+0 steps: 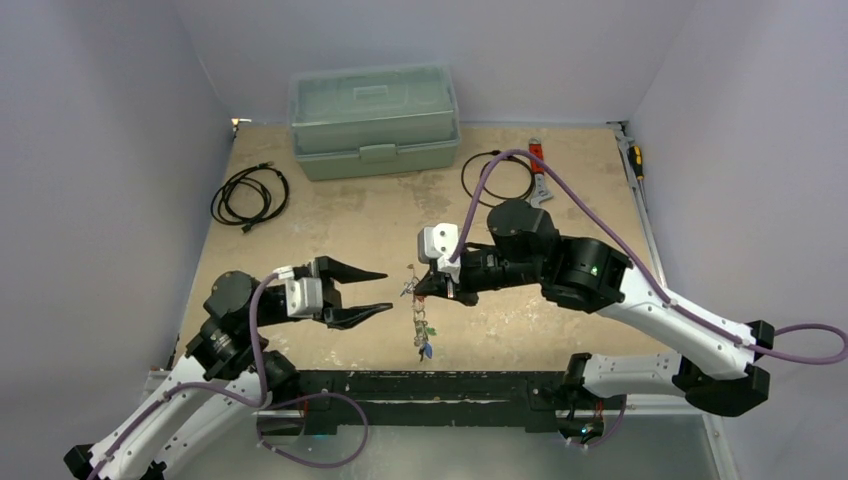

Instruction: Put the keys on the keyring

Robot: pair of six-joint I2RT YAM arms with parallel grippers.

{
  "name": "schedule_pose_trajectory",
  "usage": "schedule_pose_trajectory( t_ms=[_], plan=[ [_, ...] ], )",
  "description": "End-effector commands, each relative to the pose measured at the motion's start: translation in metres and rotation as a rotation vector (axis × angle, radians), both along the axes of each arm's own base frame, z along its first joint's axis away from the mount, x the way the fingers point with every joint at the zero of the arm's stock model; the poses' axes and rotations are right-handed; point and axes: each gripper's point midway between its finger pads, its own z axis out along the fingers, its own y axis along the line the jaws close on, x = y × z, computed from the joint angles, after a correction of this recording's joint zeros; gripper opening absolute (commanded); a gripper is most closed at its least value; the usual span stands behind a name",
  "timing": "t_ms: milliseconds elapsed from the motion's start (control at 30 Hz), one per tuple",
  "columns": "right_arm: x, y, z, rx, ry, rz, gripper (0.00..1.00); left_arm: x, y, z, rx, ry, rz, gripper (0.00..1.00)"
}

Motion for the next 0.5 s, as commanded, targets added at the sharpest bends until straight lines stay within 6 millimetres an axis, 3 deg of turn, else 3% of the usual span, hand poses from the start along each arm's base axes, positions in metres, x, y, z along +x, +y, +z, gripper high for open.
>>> schedule_pose_trajectory(
  t_ms=[0, 167, 367, 467],
  plan=[
    [-0.011, 0.0, 0.004, -0.018, 0.041, 0.047, 0.0, -0.015, 0.0, 0.016, -0.06, -0.145, -0.075, 0.48],
    [-0.016, -0.001, -0.005, -0.05, 0.071, 0.059, 0.0, -0.024, -0.001, 0.013, -0.048, -0.228, -0.128, 0.47],
    [-0.02, 0.004, -0.012, -0.082, 0.1, 0.083, 0.0, -0.024, -0.013, -0.016, 0.045, -0.276, -0.194, 0.4],
    [-0.023, 0.007, -0.017, -0.102, 0.11, 0.097, 0.0, -0.023, -0.014, -0.02, 0.071, -0.301, -0.186, 0.35]
  ],
)
